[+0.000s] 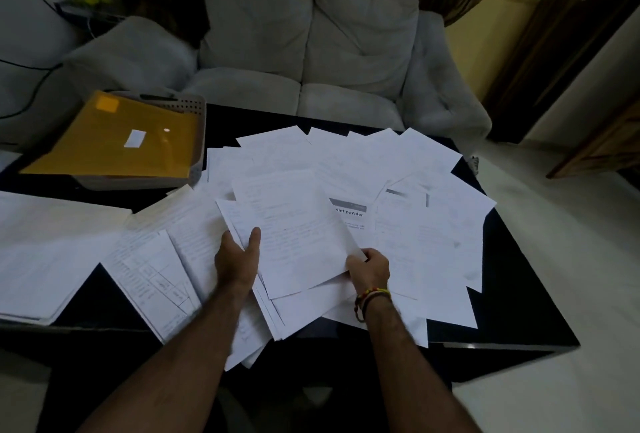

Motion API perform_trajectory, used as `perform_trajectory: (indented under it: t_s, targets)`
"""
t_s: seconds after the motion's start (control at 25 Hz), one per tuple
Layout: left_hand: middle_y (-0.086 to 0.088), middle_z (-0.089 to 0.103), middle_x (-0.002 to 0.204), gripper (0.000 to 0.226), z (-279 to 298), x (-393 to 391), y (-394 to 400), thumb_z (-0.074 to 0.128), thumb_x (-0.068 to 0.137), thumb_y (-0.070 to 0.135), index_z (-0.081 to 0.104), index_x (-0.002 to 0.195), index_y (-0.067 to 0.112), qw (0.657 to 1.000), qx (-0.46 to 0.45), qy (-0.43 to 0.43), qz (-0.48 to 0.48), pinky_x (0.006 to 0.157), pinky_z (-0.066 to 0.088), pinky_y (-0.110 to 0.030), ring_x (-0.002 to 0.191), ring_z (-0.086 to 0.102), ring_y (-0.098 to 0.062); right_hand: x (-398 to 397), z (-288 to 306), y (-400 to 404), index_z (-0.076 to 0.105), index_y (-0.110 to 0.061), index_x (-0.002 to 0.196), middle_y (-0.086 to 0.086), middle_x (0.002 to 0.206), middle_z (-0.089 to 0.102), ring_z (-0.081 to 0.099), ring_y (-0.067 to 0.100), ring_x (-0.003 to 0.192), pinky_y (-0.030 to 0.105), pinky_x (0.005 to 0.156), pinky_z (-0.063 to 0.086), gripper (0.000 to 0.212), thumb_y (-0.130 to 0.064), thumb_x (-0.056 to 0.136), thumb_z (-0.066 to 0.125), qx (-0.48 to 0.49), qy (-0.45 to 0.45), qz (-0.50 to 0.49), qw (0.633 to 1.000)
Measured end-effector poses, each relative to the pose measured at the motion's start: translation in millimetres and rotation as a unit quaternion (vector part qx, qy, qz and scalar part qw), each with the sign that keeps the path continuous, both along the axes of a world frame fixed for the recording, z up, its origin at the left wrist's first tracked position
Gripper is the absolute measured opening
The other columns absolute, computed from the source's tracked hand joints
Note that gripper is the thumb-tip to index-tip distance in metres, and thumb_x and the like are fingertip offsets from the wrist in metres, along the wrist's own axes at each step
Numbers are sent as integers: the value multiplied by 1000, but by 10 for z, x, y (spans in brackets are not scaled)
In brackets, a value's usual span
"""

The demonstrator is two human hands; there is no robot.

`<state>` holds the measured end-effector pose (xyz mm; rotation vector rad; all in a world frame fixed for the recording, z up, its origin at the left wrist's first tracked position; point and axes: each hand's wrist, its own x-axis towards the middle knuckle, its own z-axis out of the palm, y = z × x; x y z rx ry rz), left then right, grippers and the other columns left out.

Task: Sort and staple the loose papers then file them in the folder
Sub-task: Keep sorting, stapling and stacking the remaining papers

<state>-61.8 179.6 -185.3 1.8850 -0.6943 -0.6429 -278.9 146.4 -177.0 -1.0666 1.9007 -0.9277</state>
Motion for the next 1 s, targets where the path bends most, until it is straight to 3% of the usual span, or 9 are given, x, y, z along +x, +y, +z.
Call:
perform_trajectory:
  t_s: [0.16, 0.32, 0.48, 0.56, 0.64, 0.76, 0.84, 1.0]
  targets:
    - [-17, 62, 123, 47, -30, 103, -38, 69, 86, 24, 54, 124, 1, 999, 18, 2, -41, 98, 46, -39, 113, 58, -35, -20, -1, 34, 64, -10, 86, 7, 87, 67, 63, 28, 87, 29, 66, 49, 17, -3, 73, 56, -3, -18, 50, 999]
    - [-18, 57, 129, 47, 88, 178, -3, 62, 87, 4, 49, 132, 2, 994, 3, 17, -105, 98, 44, -35, 117, 55, -34, -14, 11, 34, 59, -10, 112, 11, 112, 65, 62, 27, 100, 36, 86, 53, 39, -14, 75, 69, 11, -7, 110, 994]
    - [-7, 55, 131, 48, 354, 197, 117, 56, 91, 3, 45, 137, 10, 977, -84, -14, -193, 96, 45, -33, 118, 53, -25, 25, 191, -73, 46, -11, 135, 13, 129, 53, 53, 30, 119, 44, 102, 43, 75, -46, 75, 76, -75, 144, 92, 982]
    - [-2, 57, 125, 42, 604, 193, 140, 54, 94, 5, 47, 134, 16, 964, -137, -9, -228, 94, 49, -34, 113, 55, -19, 27, 504, -183, 48, -8, 134, 9, 121, 59, 57, 25, 113, 37, 97, 45, 71, -42, 79, 75, -127, 70, 92, 985]
    - [0, 59, 124, 38, 881, 232, 113, 52, 96, 8, 48, 131, 20, 950, -188, -17, -248, 94, 51, -36, 113, 57, -18, 33, 871, -246, 60, -7, 118, 2, 103, 67, 65, 16, 97, 27, 82, 50, 45, -31, 83, 74, -205, -29, 112, 972]
    - [1, 58, 127, 37, 1171, 262, 51, 53, 97, 13, 45, 132, 23, 935, -245, -18, -257, 91, 52, -32, 115, 56, -15, 164, 1173, -129, 63, -3, 92, 2, 82, 66, 60, 8, 73, 19, 64, 46, 19, -21, 89, 68, -387, -35, 68, 919]
    - [2, 57, 126, 43, 1224, 184, 54, 60, 94, 21, 43, 132, 21, 941, -253, -28, -224, 86, 53, -25, 113, 56, -12, 318, 1069, 41, 58, -3, 93, 4, 85, 65, 61, 10, 74, 16, 64, 49, 21, -21, 89, 68, -434, -17, 39, 900]
    - [0, 59, 125, 56, 1001, 34, 79, 70, 86, 32, 38, 131, 23, 960, -236, -29, -146, 76, 53, -15, 107, 60, -14, 502, 747, 249, 53, -6, 112, 1, 100, 65, 63, 7, 86, 9, 72, 51, 38, -25, 85, 73, -404, -48, 43, 912]
